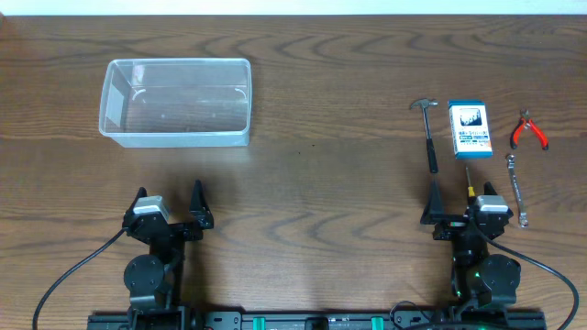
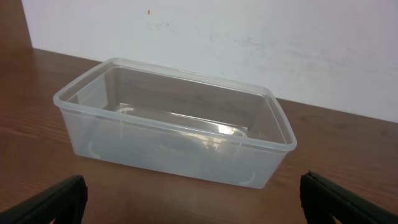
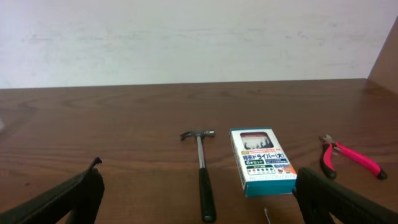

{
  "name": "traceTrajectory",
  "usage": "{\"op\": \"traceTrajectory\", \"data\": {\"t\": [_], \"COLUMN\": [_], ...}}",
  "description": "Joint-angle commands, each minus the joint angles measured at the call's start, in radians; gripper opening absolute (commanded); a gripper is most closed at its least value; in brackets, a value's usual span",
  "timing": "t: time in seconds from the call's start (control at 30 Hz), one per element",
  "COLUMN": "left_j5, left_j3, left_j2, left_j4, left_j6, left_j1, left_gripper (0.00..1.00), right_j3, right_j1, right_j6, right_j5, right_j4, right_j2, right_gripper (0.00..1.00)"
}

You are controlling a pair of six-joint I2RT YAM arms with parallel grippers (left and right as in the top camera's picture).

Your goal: Pack container

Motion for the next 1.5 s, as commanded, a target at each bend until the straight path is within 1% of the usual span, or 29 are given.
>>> {"op": "traceTrajectory", "data": {"t": [0.0,0.97,1.07,1.2,1.33,1.4,1.47], "left_j5": [0.036,0.035,0.036,0.035,0.036,0.036,0.036], "left_j3": [-0.01,-0.01,-0.01,-0.008,0.042,0.097,0.172], "left_j2": [-0.006,-0.006,-0.006,-0.006,0.01,0.037,0.083], "left_j4": [-0.043,-0.04,-0.039,-0.033,-0.071,-0.122,-0.201], "left_j6": [-0.005,-0.005,-0.005,-0.005,-0.005,-0.005,0.001], "left_j1": [0.005,0.005,0.005,0.005,0.005,0.005,0.005], "left_gripper": [0.98,0.98,0.98,0.98,0.98,0.98,0.98], "right_j3": [-0.005,-0.005,-0.005,-0.005,-0.005,-0.004,-0.004], "right_j1": [-0.009,-0.009,-0.009,-0.009,-0.009,-0.009,-0.009], "right_j6": [-0.011,-0.01,0.027,0.04,0.135,0.17,0.171], "right_j5": [-0.007,0.003,0.003,-0.002,-0.069,-0.147,-0.273], "right_j4": [-0.001,0.002,0.002,0.027,0.028,0.045,0.087], "right_j2": [-0.006,-0.006,-0.006,-0.006,-0.006,-0.006,-0.006], "right_gripper": [0.99,0.99,0.99,0.99,0.99,0.99,0.99]}}
